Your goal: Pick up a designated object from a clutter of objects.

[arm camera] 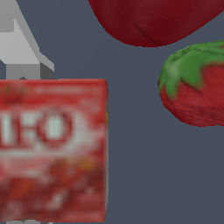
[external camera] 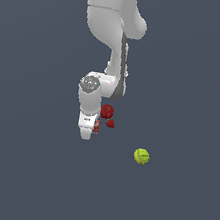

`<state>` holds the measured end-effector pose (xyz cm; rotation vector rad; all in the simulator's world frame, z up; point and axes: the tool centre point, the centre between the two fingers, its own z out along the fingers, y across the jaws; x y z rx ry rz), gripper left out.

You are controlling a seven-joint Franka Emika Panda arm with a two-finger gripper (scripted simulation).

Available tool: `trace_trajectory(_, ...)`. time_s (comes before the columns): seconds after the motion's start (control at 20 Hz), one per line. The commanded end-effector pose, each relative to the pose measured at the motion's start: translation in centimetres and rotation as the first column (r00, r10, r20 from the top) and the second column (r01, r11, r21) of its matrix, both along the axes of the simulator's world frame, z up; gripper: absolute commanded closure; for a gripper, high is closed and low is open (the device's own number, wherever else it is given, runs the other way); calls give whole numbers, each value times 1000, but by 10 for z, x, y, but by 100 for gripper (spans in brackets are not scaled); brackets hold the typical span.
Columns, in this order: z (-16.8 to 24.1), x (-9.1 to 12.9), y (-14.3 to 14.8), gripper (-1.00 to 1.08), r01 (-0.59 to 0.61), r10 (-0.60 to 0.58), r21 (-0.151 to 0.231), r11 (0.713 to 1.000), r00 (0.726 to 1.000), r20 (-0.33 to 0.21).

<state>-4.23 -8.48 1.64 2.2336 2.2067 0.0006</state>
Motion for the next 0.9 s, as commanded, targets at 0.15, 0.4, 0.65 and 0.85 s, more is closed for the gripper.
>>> trace_trajectory(0.15, 8, 0, 4, 108, 0, 0, 0, 1000, 1000, 0)
trace_trajectory(0.4, 26, -1, 14, 108, -1, 1, -1, 1000, 1000, -1)
trace_trajectory(0.65, 57, -3, 30, 108, -2, 2, -2, 1000, 1000, -1)
trace_trajectory(0.85, 90, -4, 47, 108, -2, 2, -2, 1000, 1000, -2)
